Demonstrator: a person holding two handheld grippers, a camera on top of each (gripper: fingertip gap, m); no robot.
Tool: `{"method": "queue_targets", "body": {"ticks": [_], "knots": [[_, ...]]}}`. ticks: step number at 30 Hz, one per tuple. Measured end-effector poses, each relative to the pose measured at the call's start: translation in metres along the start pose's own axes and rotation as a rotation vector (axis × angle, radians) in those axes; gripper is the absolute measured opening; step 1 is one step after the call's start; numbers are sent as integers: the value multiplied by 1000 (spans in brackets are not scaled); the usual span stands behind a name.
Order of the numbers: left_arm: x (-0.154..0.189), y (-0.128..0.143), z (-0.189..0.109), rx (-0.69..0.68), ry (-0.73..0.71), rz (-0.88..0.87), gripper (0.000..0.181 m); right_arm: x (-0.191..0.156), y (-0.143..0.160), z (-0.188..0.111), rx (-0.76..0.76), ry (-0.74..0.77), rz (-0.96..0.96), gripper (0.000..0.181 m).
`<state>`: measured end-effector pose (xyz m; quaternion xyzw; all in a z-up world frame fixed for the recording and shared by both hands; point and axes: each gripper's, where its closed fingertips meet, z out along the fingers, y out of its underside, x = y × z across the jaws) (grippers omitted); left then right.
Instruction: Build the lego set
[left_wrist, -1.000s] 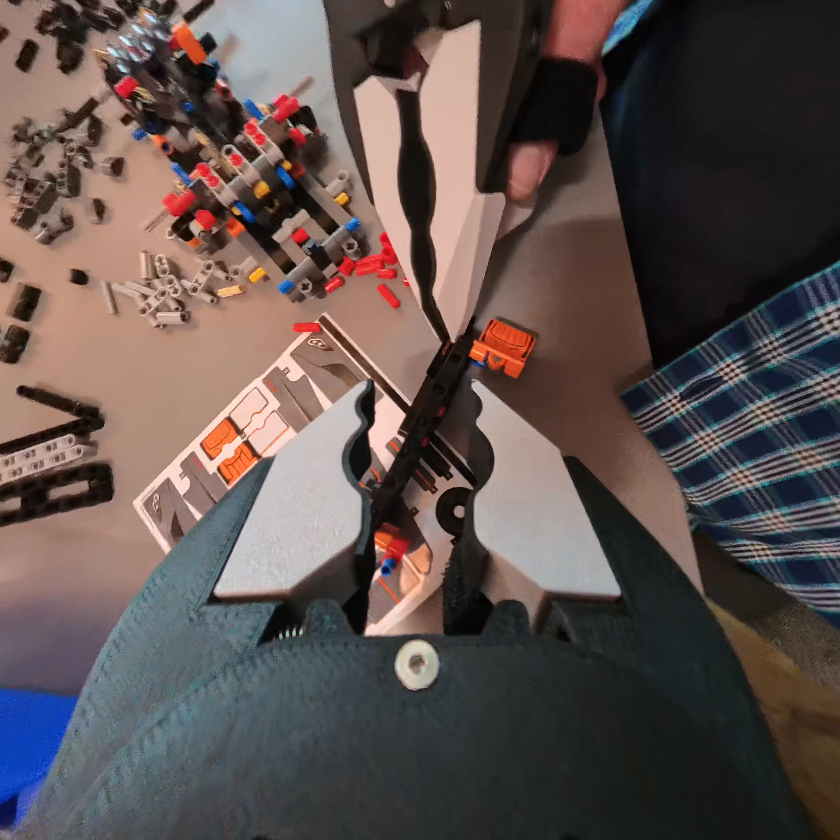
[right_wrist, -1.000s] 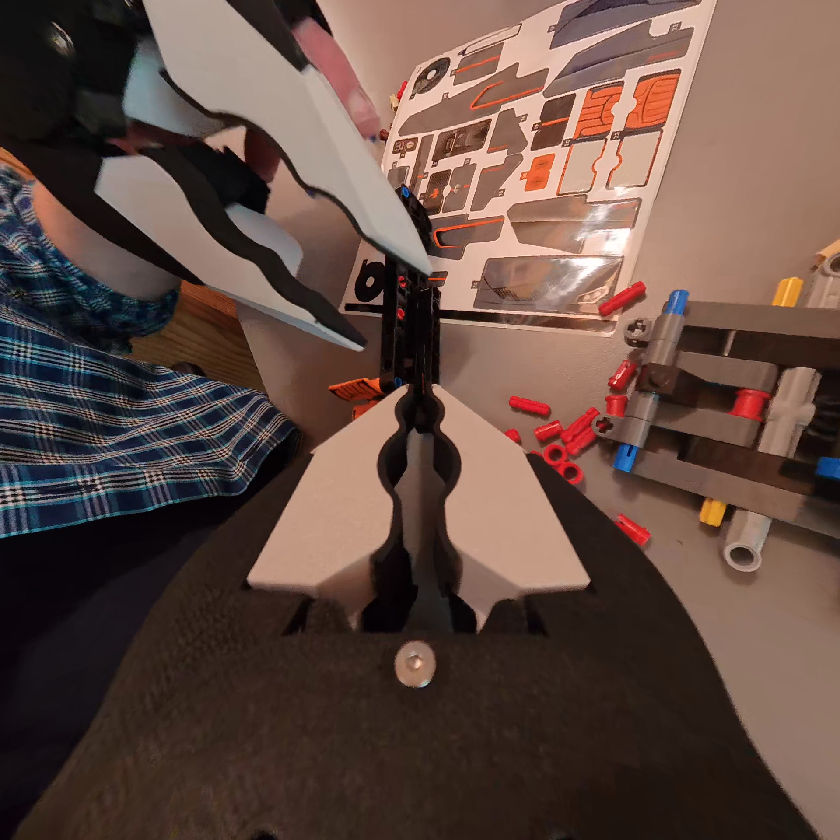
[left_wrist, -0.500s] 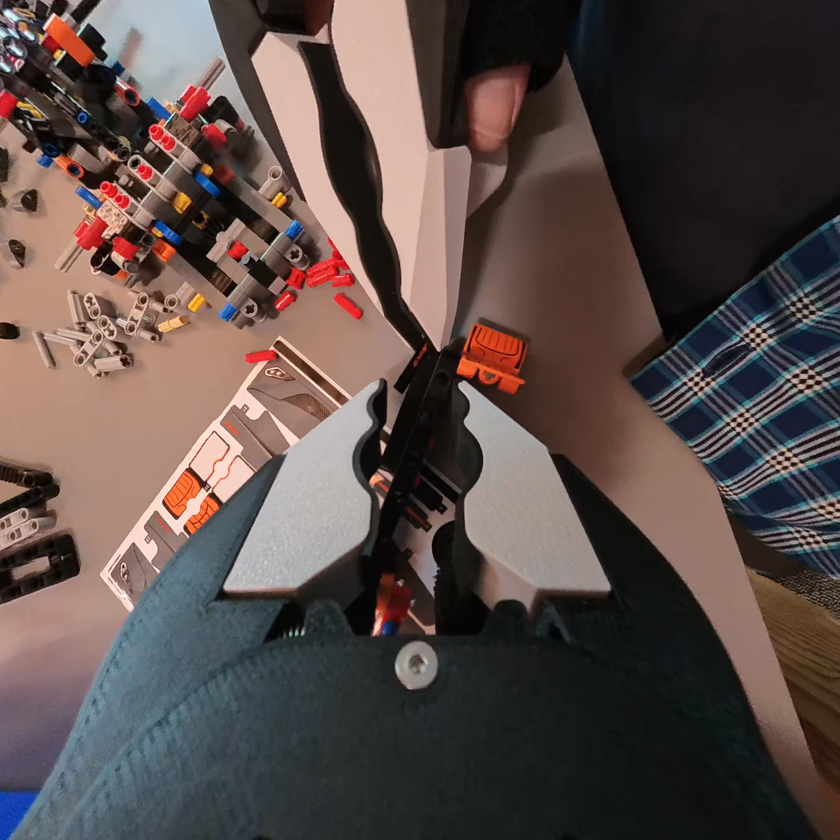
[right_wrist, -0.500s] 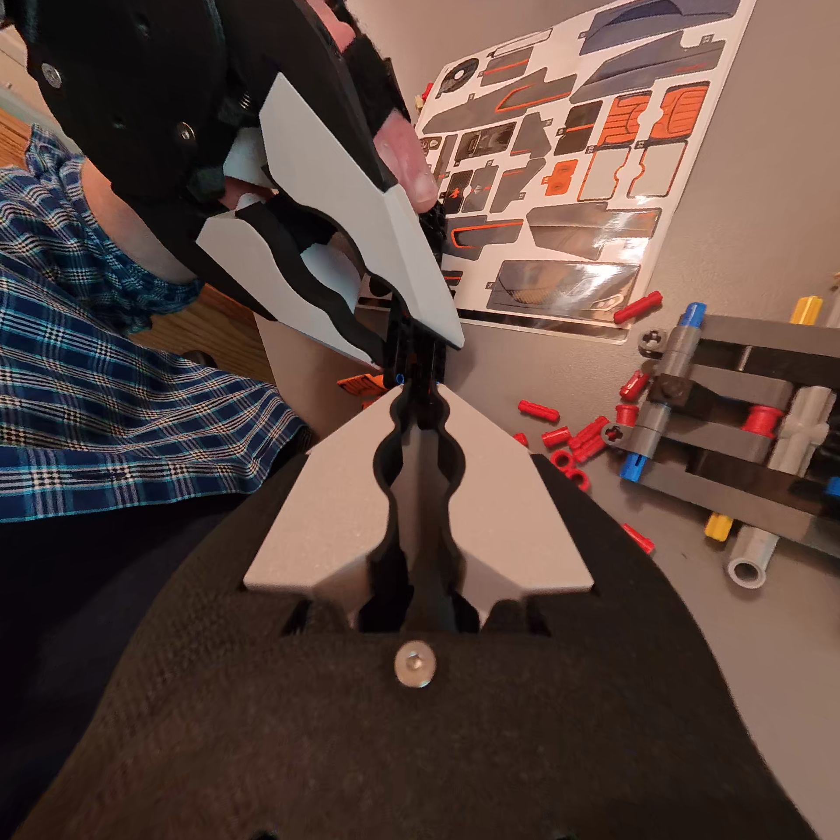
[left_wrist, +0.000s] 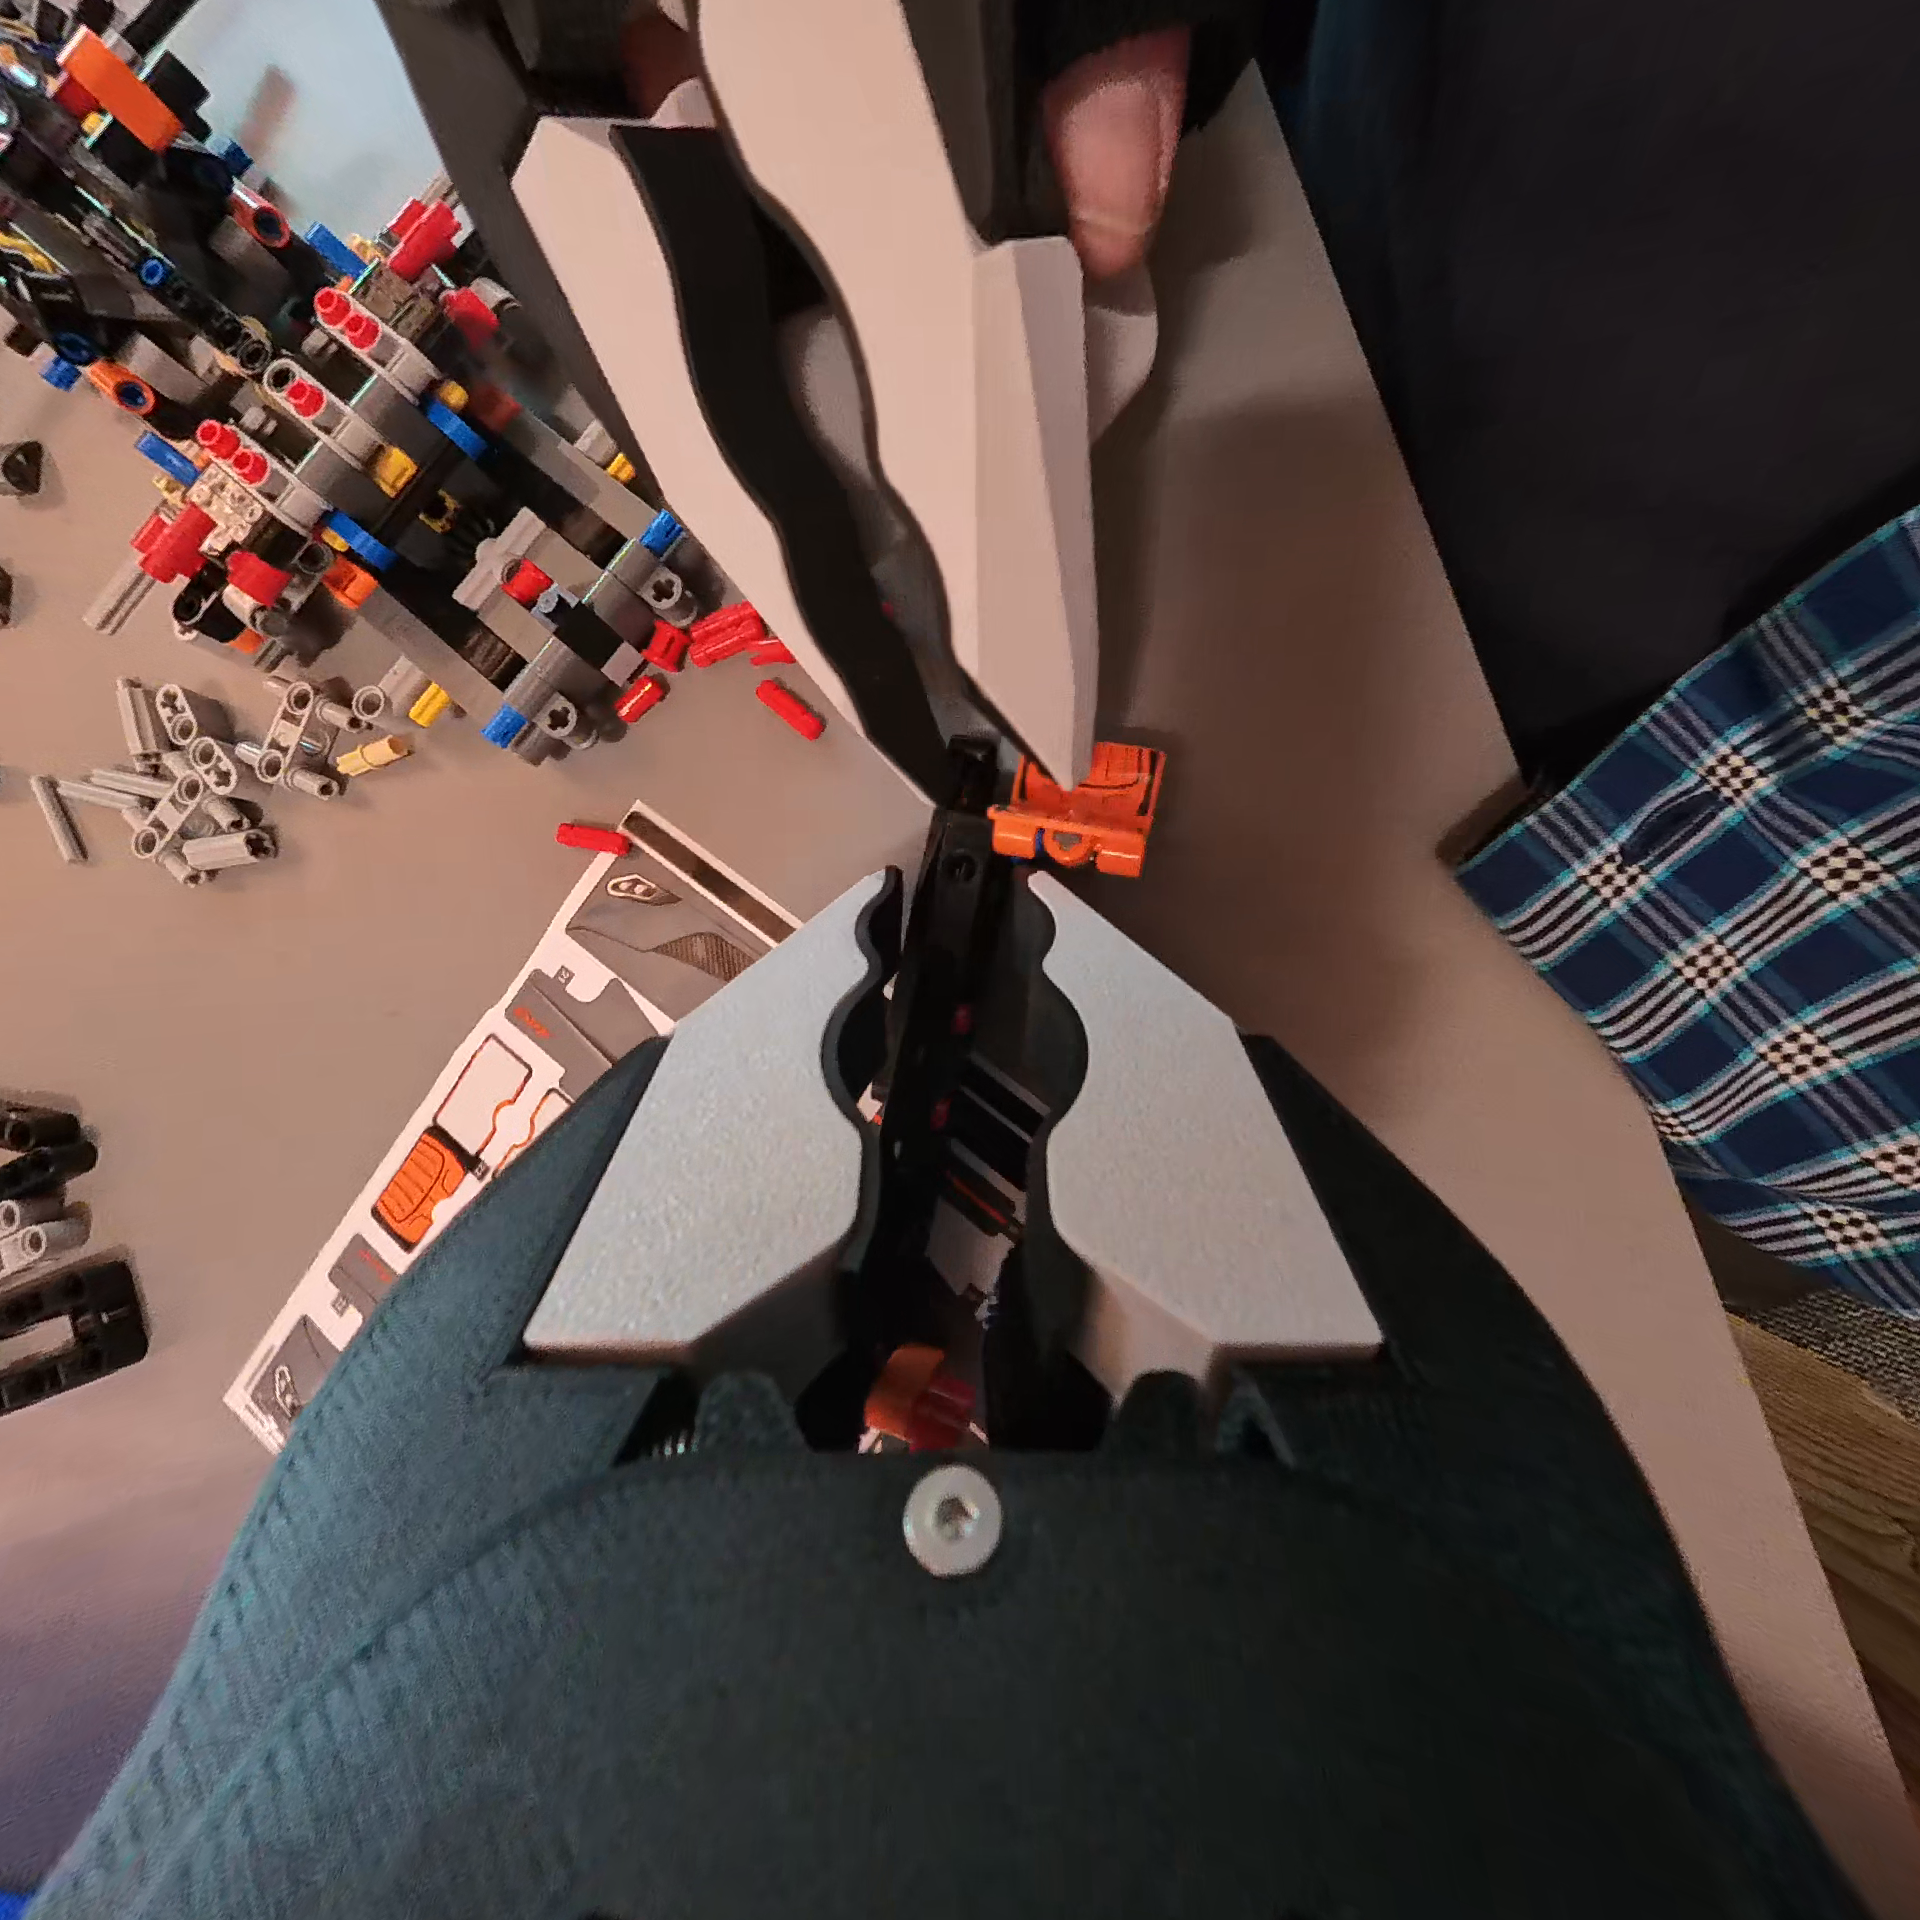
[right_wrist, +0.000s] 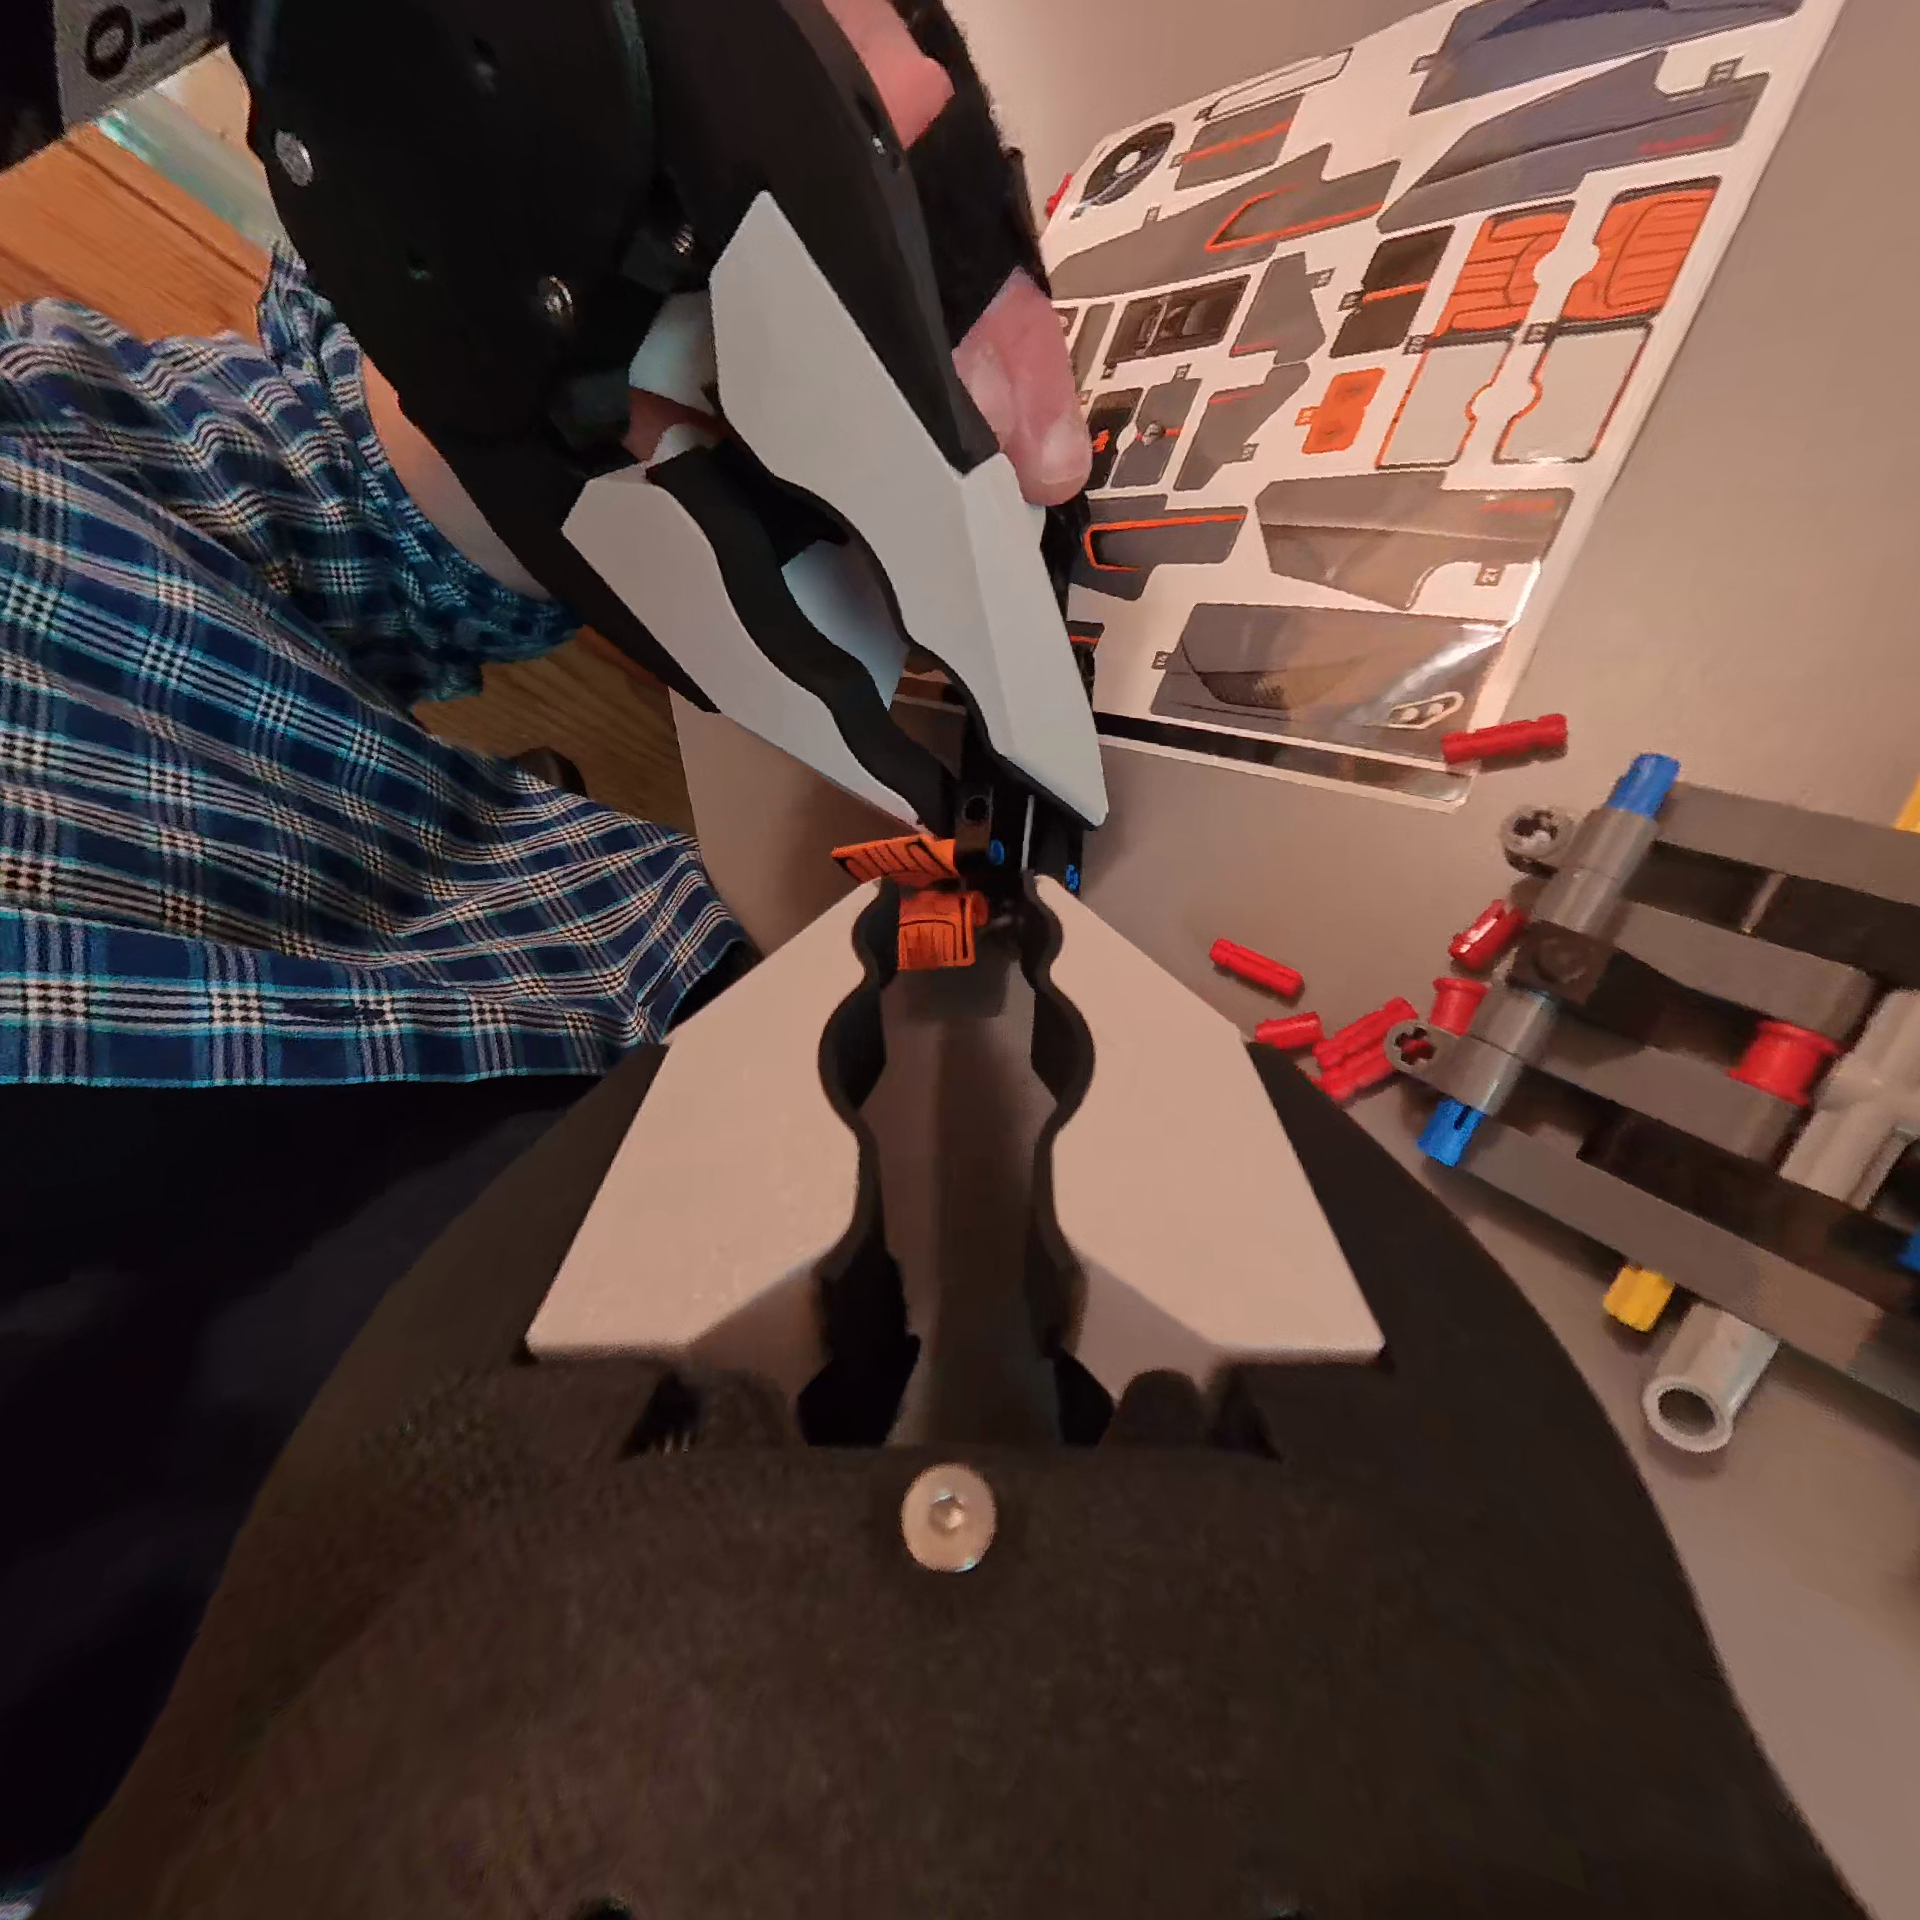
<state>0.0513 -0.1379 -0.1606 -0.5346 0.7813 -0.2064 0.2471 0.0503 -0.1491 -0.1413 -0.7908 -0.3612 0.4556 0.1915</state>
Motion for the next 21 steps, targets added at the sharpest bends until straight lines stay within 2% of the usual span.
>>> {"method": "queue_targets", "body": {"ticks": [21], "knots": [[-3,0,2,29,-15,-6,23,4,-3,-2,-32,-51,-44,26]]}}
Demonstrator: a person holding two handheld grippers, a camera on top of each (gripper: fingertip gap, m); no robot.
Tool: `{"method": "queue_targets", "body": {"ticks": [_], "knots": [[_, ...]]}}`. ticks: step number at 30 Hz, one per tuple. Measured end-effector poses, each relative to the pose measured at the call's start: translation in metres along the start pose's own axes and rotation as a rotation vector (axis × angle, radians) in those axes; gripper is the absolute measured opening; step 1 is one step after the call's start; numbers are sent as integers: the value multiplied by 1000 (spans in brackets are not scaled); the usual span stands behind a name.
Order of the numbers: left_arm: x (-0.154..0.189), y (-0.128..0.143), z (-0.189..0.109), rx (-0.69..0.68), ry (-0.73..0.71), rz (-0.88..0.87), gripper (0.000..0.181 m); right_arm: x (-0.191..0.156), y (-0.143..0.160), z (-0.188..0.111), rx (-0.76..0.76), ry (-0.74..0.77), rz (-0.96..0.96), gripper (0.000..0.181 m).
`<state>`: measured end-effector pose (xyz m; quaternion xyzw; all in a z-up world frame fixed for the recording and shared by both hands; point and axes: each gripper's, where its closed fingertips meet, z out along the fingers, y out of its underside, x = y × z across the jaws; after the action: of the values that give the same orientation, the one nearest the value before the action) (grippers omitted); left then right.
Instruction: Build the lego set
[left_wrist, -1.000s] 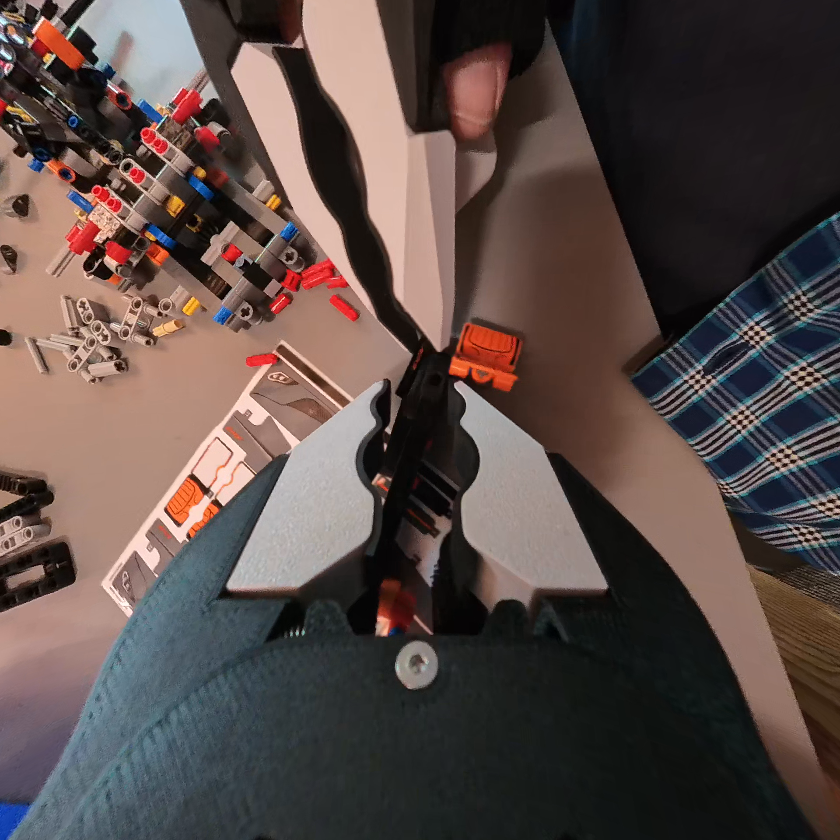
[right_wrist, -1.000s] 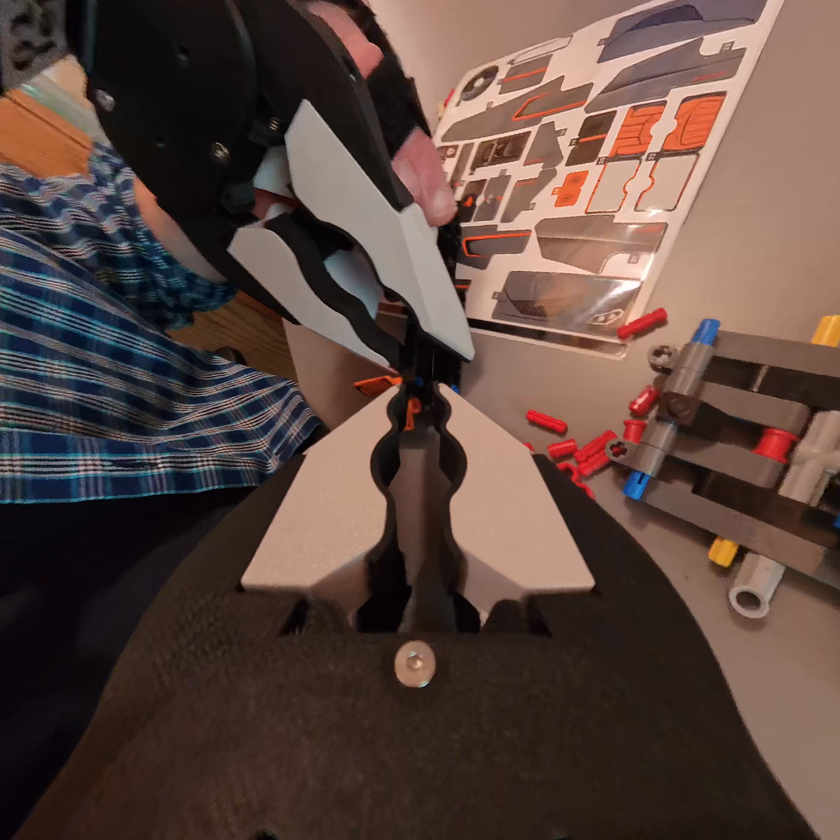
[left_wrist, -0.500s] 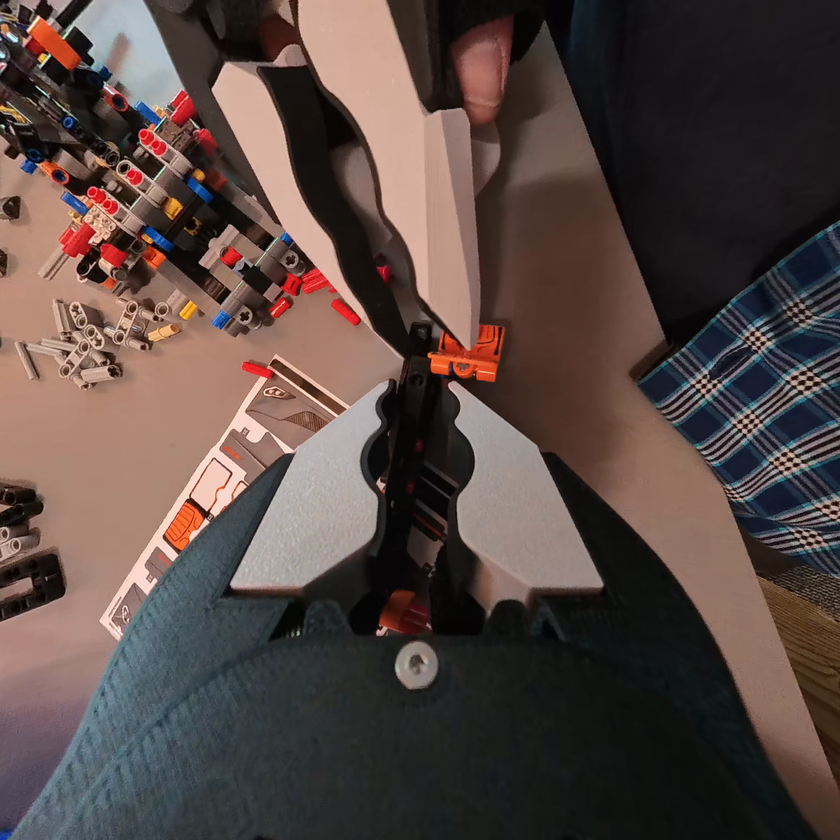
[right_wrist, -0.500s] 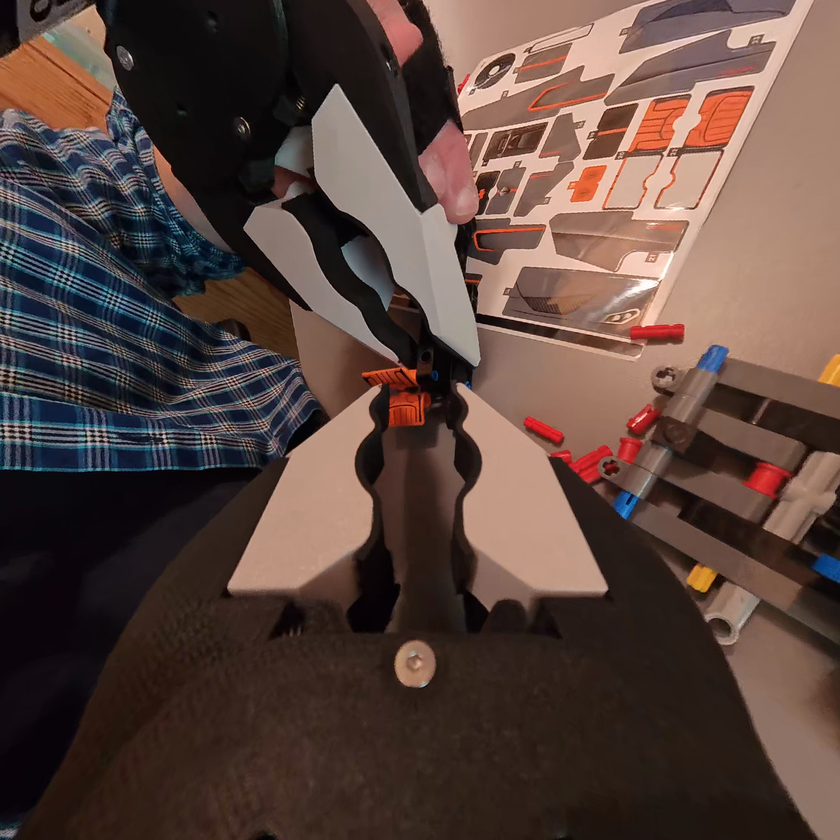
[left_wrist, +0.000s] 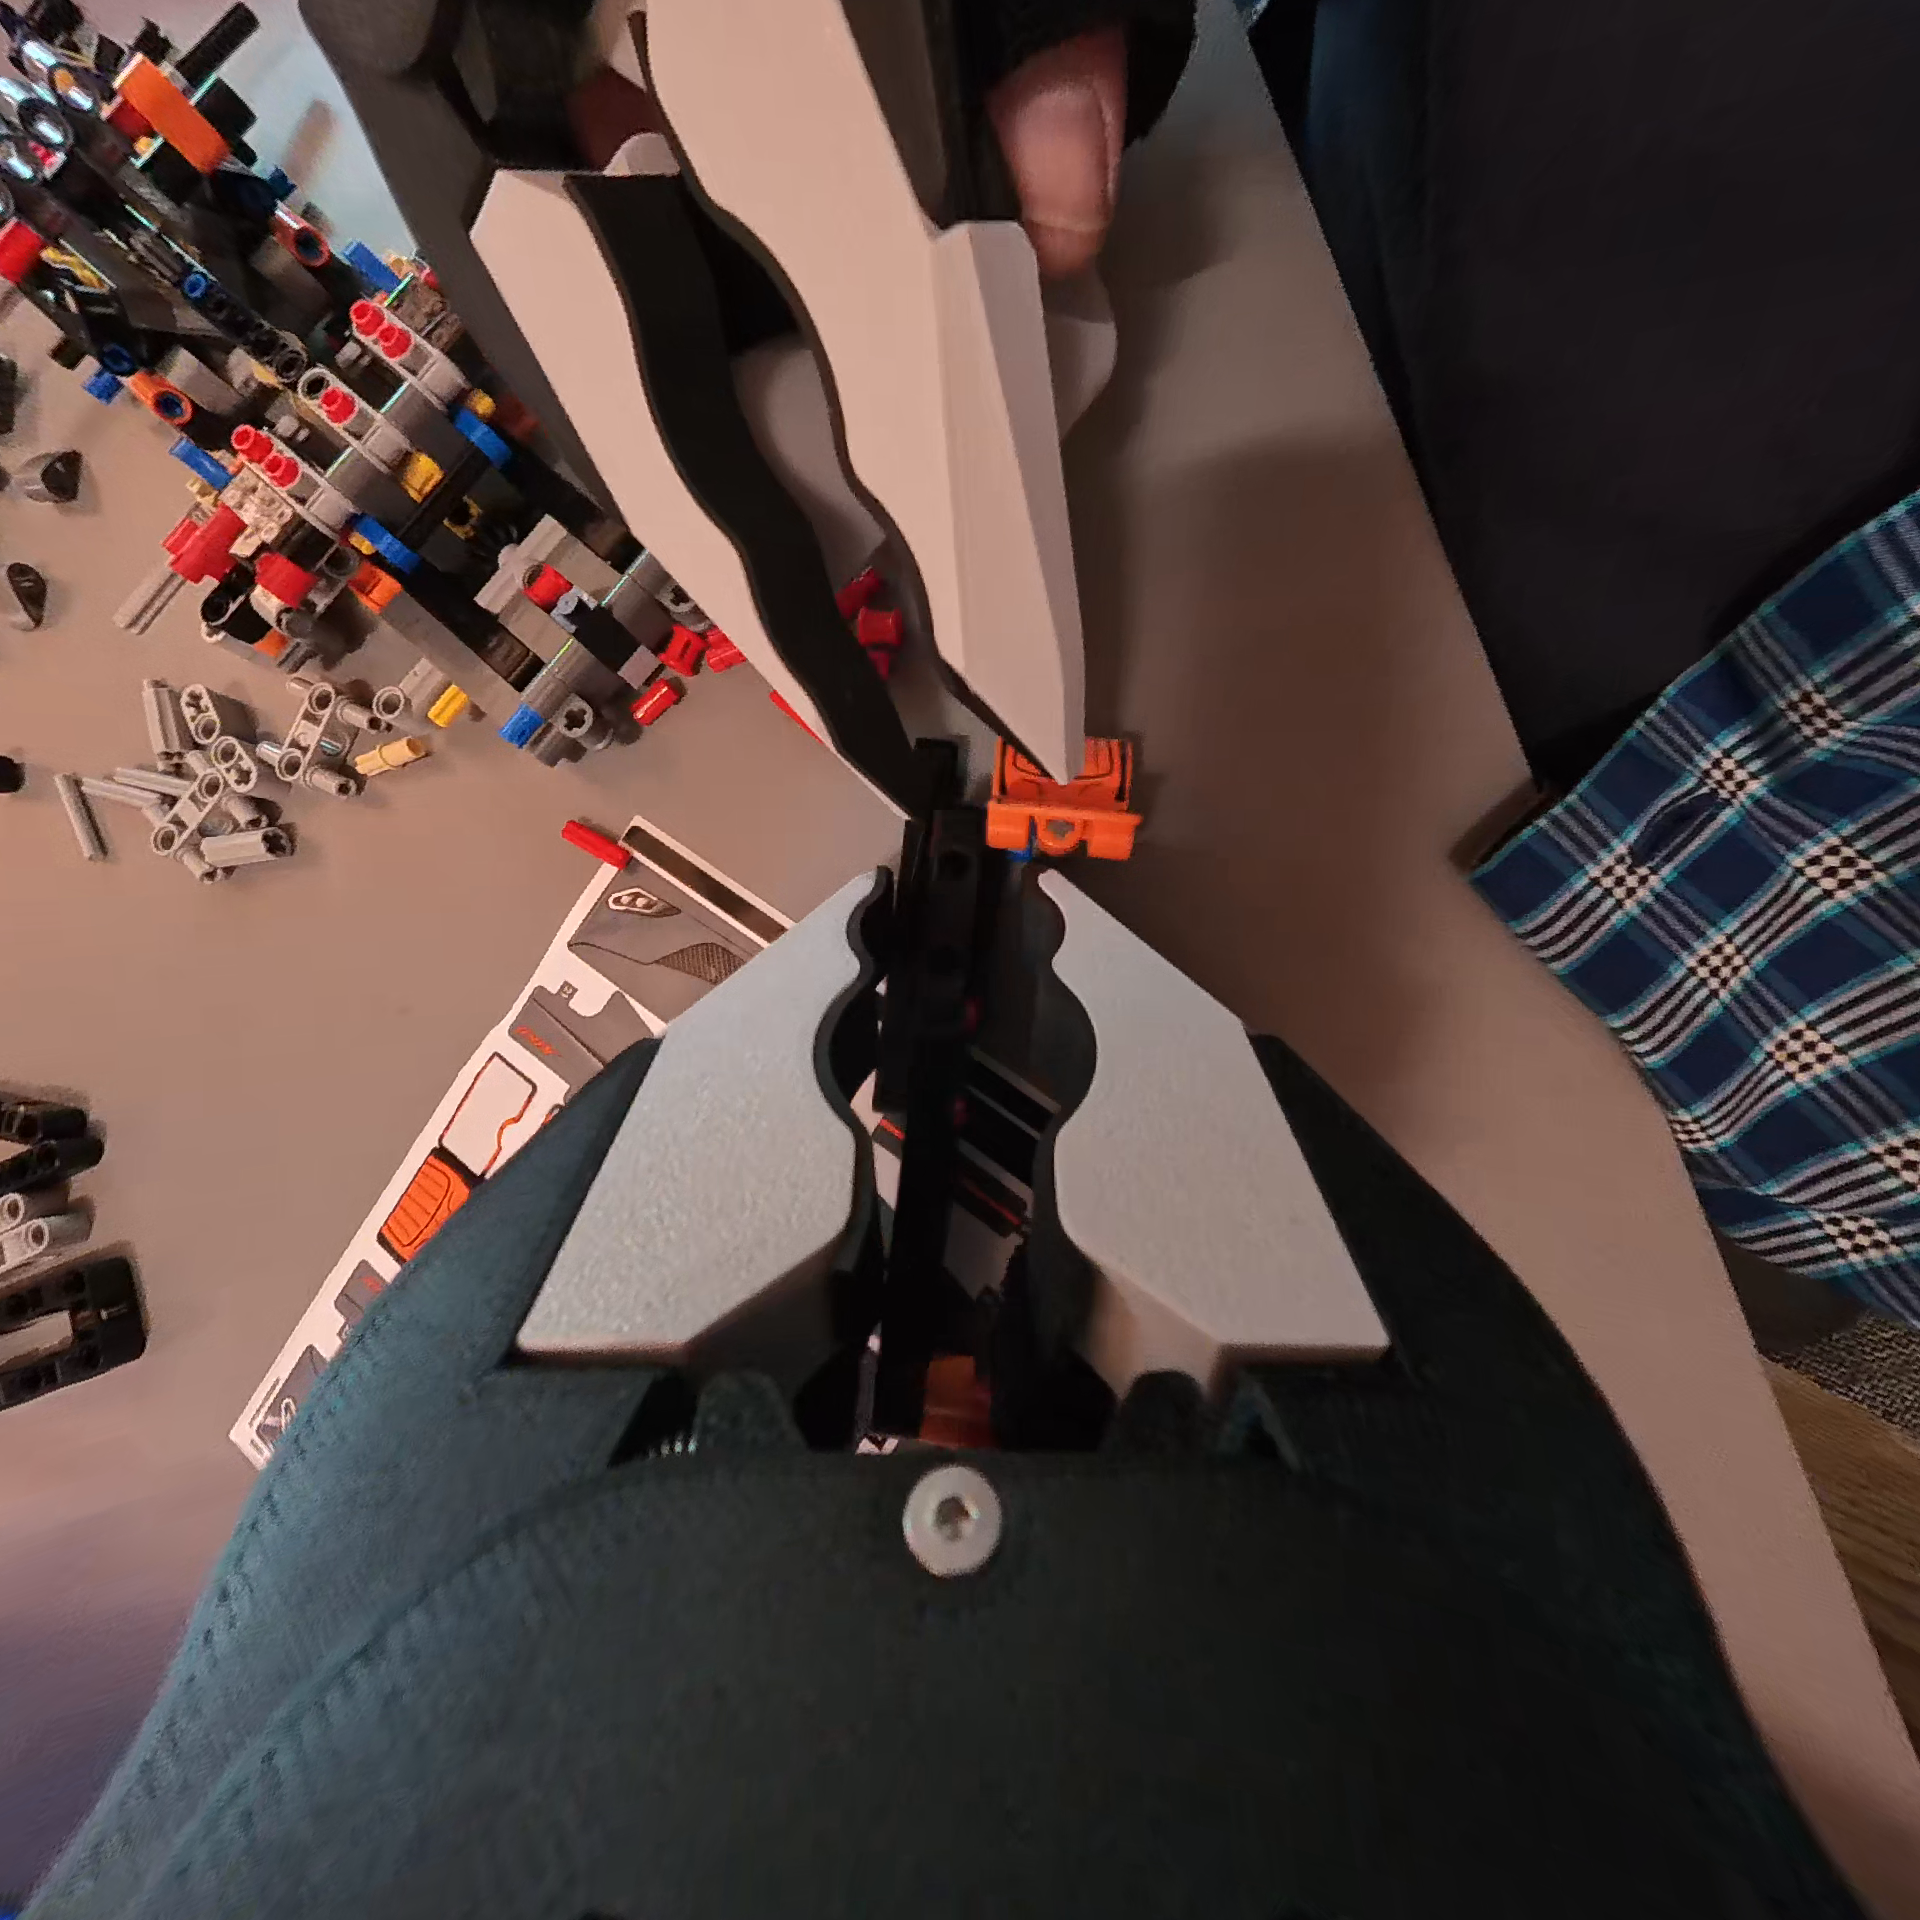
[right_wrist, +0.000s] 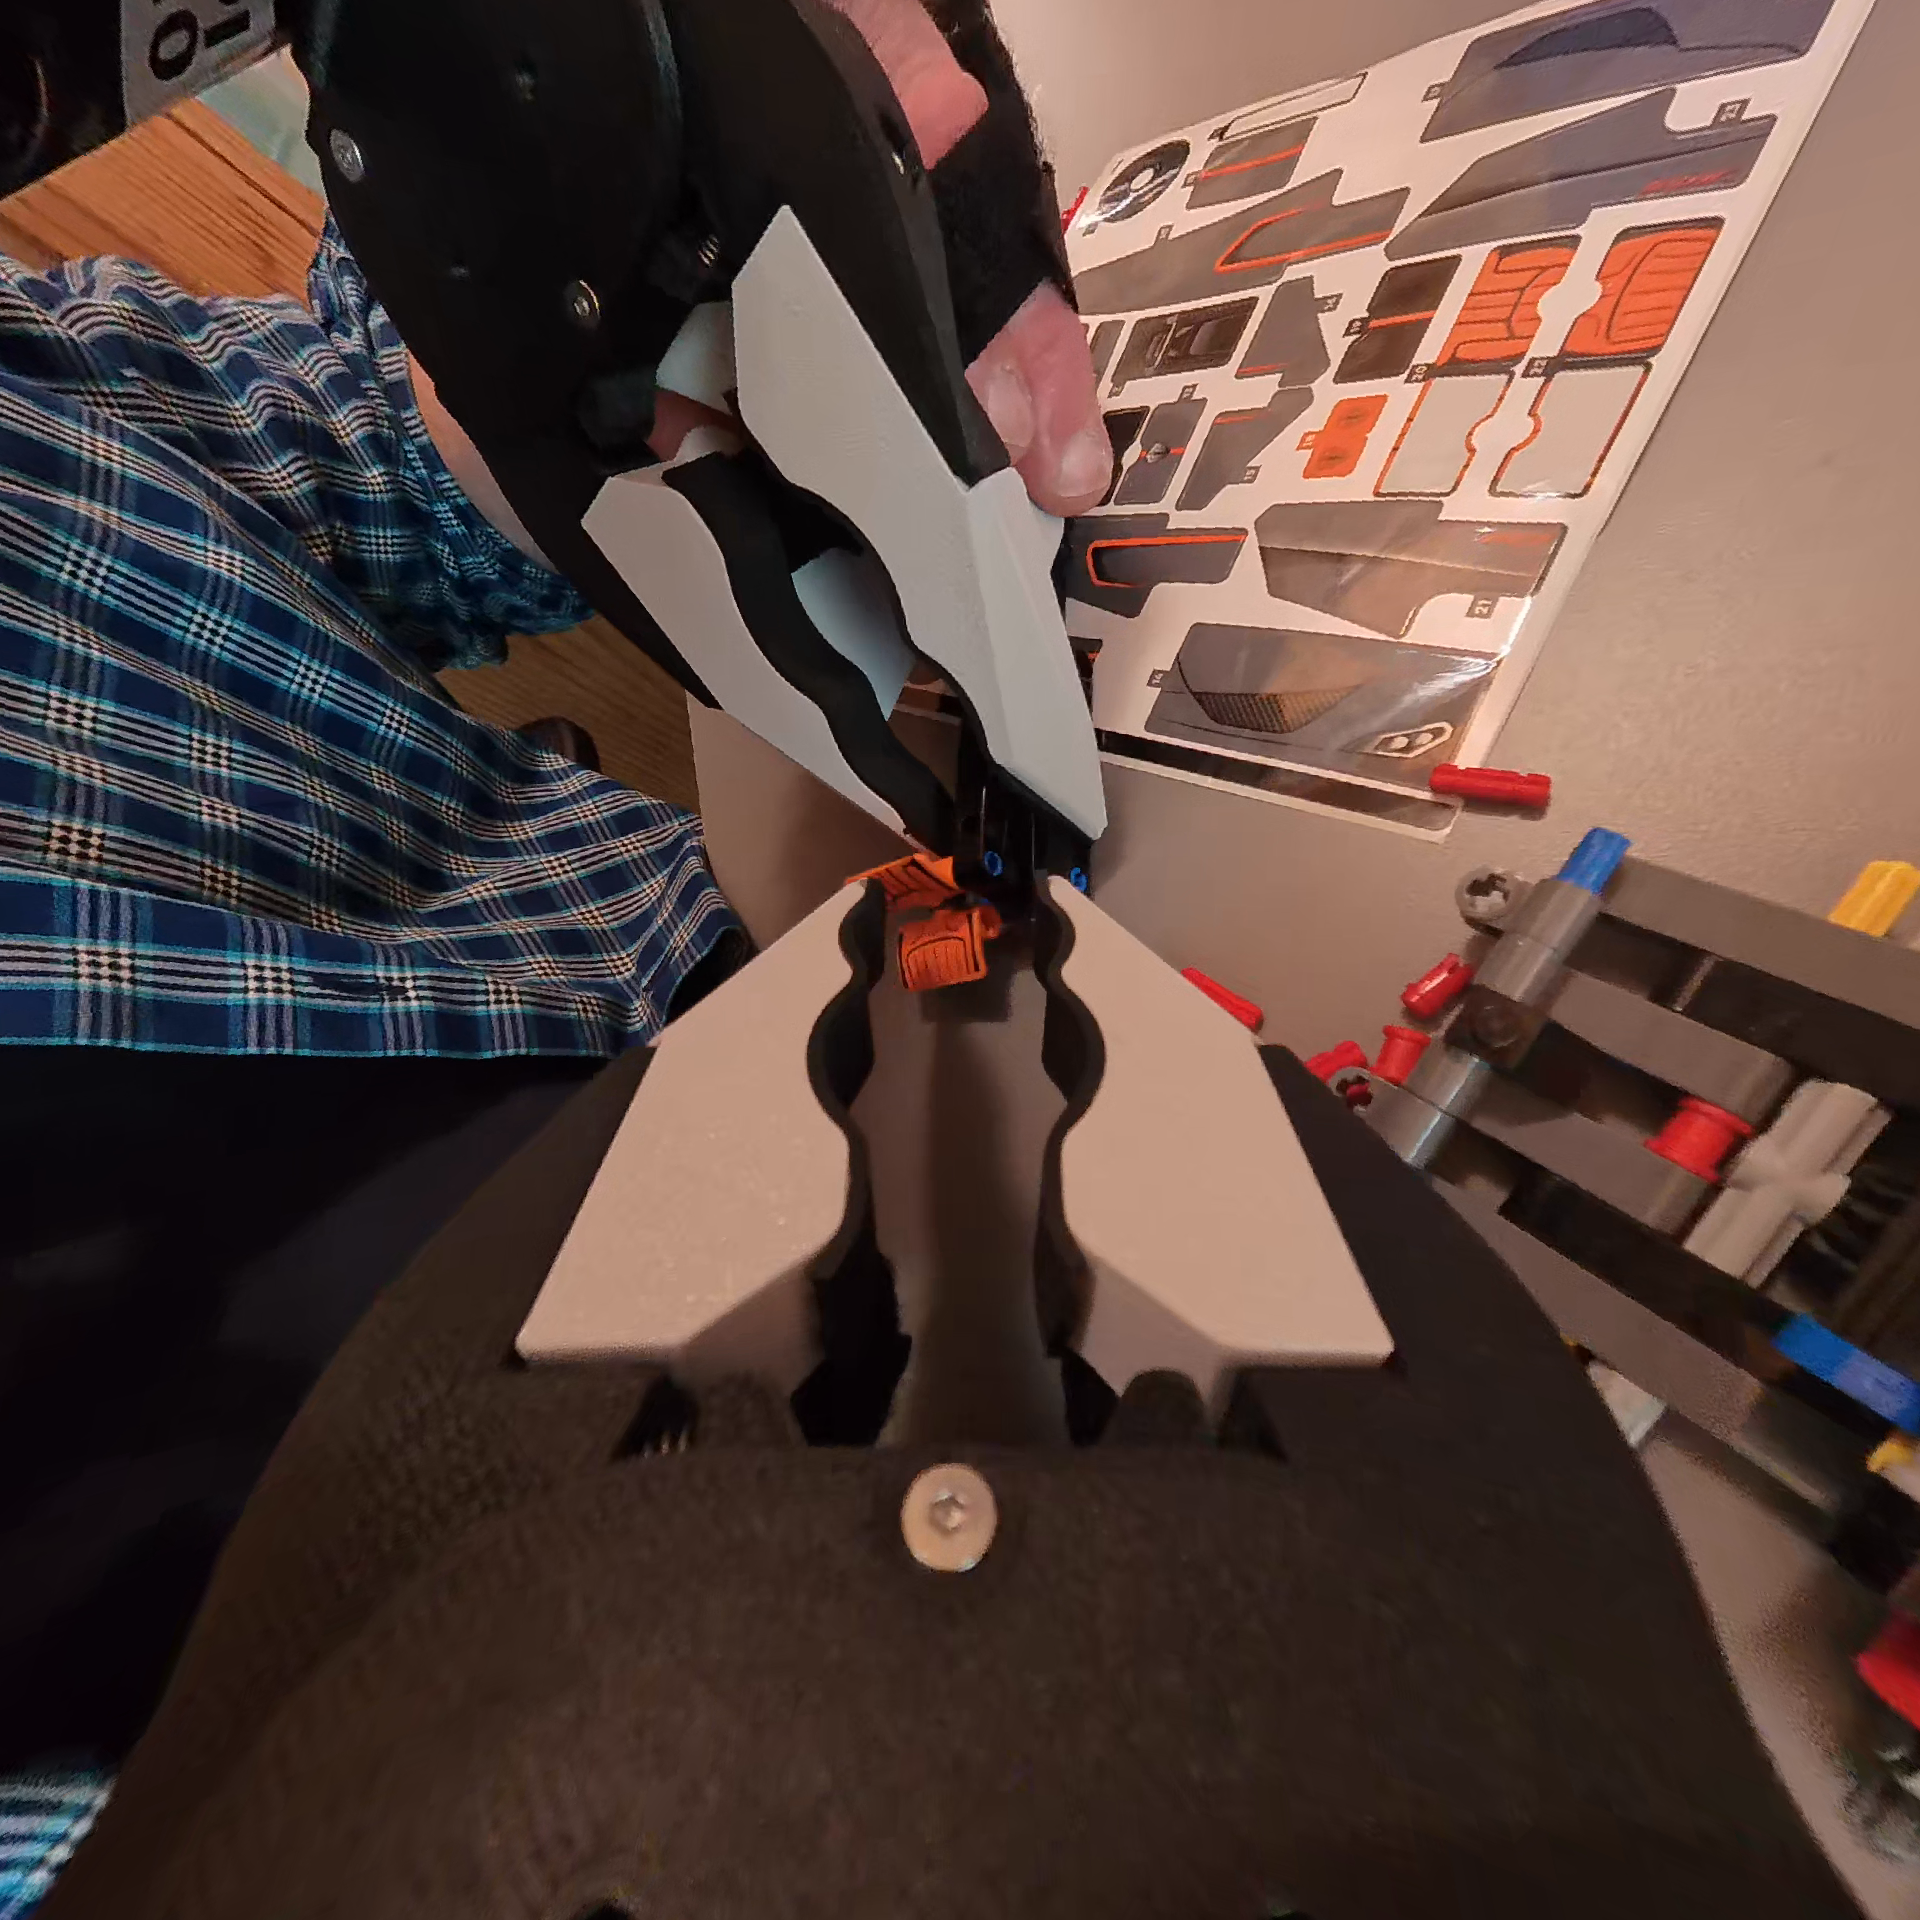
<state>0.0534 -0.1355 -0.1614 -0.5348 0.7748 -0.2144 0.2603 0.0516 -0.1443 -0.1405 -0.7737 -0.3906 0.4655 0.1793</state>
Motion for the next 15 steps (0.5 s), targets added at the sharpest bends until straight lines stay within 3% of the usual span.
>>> {"method": "queue_targets", "body": {"ticks": [15], "knots": [[1,1,2,21,88,-67,20,1,0,-3,-43,-70,-23,23]]}}
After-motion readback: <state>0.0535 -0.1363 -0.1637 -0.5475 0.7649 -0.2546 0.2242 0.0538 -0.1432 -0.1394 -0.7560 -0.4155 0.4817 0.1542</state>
